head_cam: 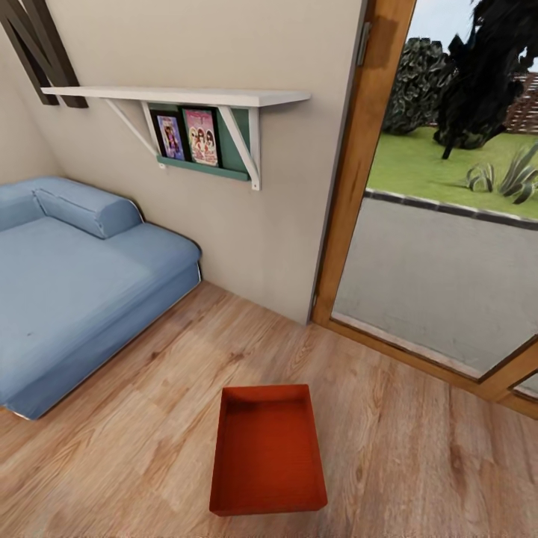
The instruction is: Move the two storage containers from the living room to the garage. In the garage, place one container on the floor and stack the other container on top of it (either order is fine).
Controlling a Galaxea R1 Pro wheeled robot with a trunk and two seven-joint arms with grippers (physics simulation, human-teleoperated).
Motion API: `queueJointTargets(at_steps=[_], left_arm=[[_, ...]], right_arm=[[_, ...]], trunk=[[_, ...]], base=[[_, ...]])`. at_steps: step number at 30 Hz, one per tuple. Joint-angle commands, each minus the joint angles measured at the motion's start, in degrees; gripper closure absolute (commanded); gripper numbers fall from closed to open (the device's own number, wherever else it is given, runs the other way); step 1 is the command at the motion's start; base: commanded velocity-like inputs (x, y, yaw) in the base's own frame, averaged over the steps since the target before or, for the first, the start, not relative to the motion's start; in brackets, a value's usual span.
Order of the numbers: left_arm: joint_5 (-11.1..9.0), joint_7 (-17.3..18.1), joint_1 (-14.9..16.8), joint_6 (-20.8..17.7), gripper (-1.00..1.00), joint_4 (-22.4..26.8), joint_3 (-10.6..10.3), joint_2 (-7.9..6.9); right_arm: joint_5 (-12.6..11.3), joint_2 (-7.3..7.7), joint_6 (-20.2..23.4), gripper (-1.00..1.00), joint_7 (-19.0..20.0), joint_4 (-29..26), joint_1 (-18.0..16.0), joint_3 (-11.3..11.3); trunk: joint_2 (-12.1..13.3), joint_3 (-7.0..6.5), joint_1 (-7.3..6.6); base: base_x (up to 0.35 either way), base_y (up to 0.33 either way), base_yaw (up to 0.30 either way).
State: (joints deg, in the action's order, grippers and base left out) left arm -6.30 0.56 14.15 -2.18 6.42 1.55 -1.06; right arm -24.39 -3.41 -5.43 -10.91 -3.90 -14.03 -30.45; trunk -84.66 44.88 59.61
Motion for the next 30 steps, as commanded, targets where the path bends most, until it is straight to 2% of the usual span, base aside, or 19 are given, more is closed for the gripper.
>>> queueJointTargets(at_steps=[1,19,30], left_arm=[[-0.6,0.1,0.0,-0.2,-1.00,0.1,0.1,0.00],[-0.6,0.1,0.0,-0.2,-1.00,0.1,0.1,-0.03],[-0.5,0.2,0.0,-0.2,-1.00,0.2,0.1,-0.01]], right_arm=[[-0.6,-0.01,-0.2,-1.00,-0.2,0.0,0.0,-0.5],[-0.6,-0.03,-0.2,-1.00,-0.2,0.0,0.0,-0.5],[-0.5,-0.01,-0.3,-1.00,-0.2,0.0,0.0,-0.4]], trunk=[[0.0,0.13,0.00],[0.0,1.74,0.00],[0.0,1.88,0.00]], base=[[0.000,0.000,0.000],[0.000,0.000,0.000],[0.000,0.000,0.000]])
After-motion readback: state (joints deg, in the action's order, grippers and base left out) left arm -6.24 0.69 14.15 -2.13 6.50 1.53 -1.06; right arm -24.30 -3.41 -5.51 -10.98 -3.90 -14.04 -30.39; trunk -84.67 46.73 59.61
